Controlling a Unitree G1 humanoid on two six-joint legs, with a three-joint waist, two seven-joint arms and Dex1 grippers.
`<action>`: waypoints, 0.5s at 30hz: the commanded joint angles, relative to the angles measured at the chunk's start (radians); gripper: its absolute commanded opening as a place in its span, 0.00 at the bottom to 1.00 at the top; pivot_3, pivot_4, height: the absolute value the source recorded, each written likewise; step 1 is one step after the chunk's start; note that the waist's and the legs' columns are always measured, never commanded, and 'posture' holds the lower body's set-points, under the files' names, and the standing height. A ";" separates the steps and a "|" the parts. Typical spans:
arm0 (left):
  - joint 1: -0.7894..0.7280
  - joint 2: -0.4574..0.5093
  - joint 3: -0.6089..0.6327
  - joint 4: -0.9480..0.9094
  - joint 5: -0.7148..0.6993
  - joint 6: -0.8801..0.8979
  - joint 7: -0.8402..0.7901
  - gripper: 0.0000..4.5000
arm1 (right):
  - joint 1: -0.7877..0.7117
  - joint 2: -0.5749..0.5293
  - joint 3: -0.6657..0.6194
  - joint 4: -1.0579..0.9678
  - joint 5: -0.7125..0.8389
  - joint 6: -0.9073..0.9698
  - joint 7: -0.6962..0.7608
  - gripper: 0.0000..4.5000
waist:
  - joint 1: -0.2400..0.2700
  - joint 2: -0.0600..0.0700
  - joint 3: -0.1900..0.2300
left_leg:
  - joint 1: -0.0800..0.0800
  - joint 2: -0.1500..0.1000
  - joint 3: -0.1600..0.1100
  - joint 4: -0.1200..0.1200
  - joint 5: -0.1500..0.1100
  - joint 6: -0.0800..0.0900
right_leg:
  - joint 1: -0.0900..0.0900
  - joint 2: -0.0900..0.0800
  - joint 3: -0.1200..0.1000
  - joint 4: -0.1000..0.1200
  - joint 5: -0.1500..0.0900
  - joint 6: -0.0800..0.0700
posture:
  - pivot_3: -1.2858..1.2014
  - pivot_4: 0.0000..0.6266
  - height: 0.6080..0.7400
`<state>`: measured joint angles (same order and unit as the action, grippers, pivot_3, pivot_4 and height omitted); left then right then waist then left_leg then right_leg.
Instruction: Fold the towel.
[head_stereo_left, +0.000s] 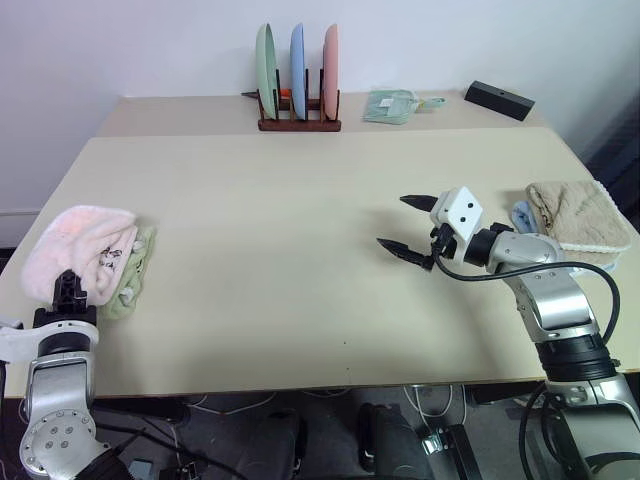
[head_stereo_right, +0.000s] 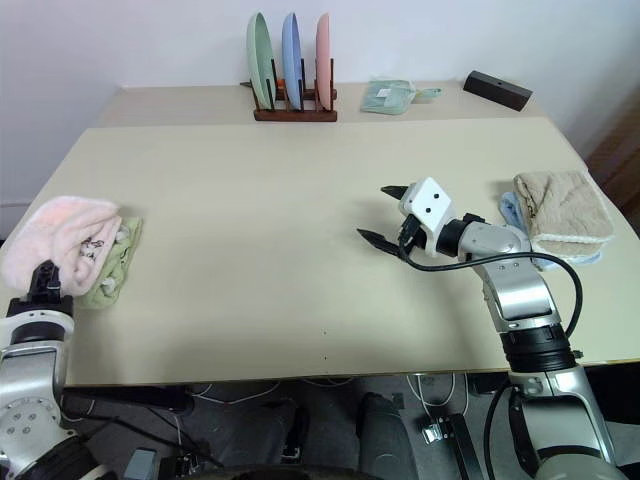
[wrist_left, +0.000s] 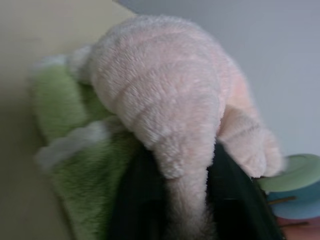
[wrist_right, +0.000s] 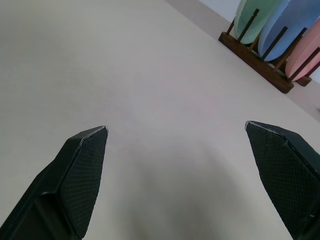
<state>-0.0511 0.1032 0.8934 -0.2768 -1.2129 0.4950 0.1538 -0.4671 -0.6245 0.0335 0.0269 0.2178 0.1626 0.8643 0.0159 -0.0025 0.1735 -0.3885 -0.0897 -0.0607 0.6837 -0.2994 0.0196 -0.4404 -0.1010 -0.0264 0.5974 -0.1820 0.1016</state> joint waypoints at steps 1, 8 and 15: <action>0.025 0.033 -0.032 -0.041 -0.052 -0.004 -0.028 0.67 | -0.007 0.004 -0.011 -0.026 0.002 -0.017 0.002 1.00 | -0.002 0.000 0.000 | 0.000 0.000 0.000 0.000 0.000 0.000 | 0.000 0.000 0.000 0.000 0.000 0.000 | 0.52 0.24 1.00; 0.197 0.049 -0.097 -0.097 -0.227 0.071 -0.116 0.99 | 0.017 -0.005 -0.023 -0.050 0.006 -0.011 -0.002 1.00 | -0.004 0.000 0.000 | 0.000 0.001 0.000 -0.001 0.000 0.000 | -0.001 0.000 0.000 0.000 0.000 0.000 | 0.52 0.24 1.00; 0.383 0.168 -0.282 -0.241 -0.179 0.182 -0.281 0.99 | 0.029 -0.012 -0.029 -0.057 0.008 -0.008 0.000 1.00 | 0.000 0.000 0.000 | 0.000 0.000 0.000 -0.001 -0.002 0.004 | 0.000 0.000 0.000 -0.001 -0.002 -0.004 | 0.52 0.24 1.00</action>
<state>0.3240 0.2331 0.6548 -0.4405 -1.4181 0.6546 -0.0746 -0.4356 -0.6266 0.0308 0.0037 0.2180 0.1634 0.8637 0.0157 -0.0024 0.1734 -0.3884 -0.0895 -0.0605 0.6831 -0.3018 0.0236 -0.4403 -0.1012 -0.0261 0.5968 -0.1843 0.0978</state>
